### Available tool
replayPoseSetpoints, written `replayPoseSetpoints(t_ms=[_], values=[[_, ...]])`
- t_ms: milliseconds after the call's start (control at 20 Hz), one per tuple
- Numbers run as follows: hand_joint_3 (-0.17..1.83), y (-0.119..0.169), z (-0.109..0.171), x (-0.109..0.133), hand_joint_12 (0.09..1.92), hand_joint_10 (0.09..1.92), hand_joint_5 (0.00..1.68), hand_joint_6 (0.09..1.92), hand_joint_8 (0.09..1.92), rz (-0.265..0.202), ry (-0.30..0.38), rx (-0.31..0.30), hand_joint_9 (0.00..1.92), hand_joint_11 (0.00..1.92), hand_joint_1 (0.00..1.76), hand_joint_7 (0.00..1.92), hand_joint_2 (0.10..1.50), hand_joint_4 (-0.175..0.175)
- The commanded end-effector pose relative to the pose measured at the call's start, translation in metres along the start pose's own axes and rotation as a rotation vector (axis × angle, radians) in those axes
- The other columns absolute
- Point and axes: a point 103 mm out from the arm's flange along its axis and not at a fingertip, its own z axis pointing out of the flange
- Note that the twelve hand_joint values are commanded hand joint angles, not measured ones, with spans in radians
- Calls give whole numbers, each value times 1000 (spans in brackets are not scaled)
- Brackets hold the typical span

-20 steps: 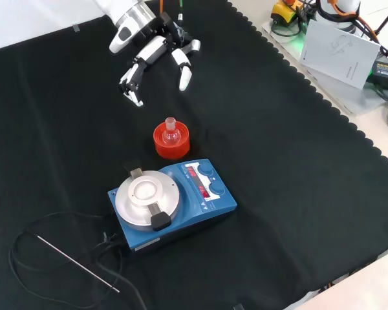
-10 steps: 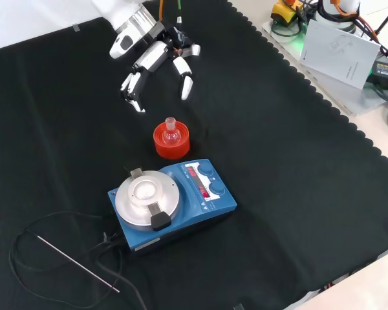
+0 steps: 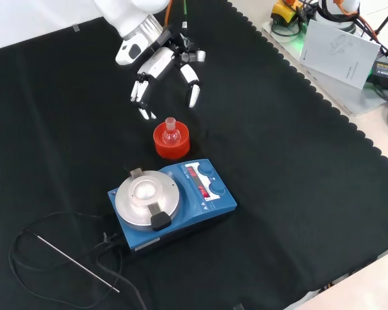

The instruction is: Pick up the round-bottom flask.

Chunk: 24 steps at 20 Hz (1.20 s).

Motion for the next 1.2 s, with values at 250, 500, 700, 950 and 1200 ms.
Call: replayPoseSetpoints(t_ms=[250,500,700,950,1200], values=[[844,3,19,5,1435,972,261,953,984,-10,-126,79,547,358,862,547,360,-175],[840,4,12,7,1459,996,247,951,994,-15,-179,103,489,291,848,515,359,-175],[838,5,3,7,1460,996,231,943,994,-16,-196,114,470,275,838,494,360,-173],[836,8,-9,0,1464,998,222,937,999,4,-208,91,451,259,829,480,360,-172],[834,6,-13,-4,1467,1000,221,935,1003,30,-255,94,443,252,828,474,362,-172]])
